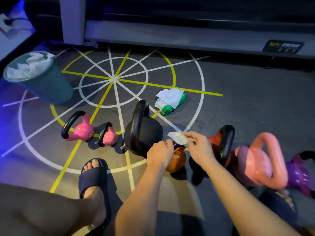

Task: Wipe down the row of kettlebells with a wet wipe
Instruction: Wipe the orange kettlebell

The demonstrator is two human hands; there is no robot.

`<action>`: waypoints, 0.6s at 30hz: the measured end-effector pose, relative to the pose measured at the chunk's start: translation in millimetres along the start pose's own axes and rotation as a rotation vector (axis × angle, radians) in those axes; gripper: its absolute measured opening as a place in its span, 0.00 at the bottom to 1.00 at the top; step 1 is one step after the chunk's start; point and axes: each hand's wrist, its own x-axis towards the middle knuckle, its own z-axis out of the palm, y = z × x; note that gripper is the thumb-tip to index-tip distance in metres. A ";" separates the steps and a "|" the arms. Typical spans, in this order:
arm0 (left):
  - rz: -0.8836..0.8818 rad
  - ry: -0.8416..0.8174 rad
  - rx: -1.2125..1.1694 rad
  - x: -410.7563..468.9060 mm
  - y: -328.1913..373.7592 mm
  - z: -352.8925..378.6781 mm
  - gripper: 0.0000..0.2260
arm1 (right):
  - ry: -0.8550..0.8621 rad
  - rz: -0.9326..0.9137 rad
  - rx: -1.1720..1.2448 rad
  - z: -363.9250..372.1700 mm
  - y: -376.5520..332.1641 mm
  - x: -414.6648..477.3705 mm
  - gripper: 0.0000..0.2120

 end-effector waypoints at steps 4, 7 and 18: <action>0.366 -0.010 0.260 7.6 19.5 0.4 0.23 | -0.093 0.049 -0.115 -10.8 11.4 1.1 0.21; 0.629 -0.004 0.415 13.6 21.8 1.7 0.21 | -0.202 0.083 -0.246 -13.7 14.0 -2.8 0.20; -0.241 0.335 -0.594 -55.5 6.4 38.2 0.37 | -0.032 0.264 -0.001 -1.4 9.8 -14.0 0.21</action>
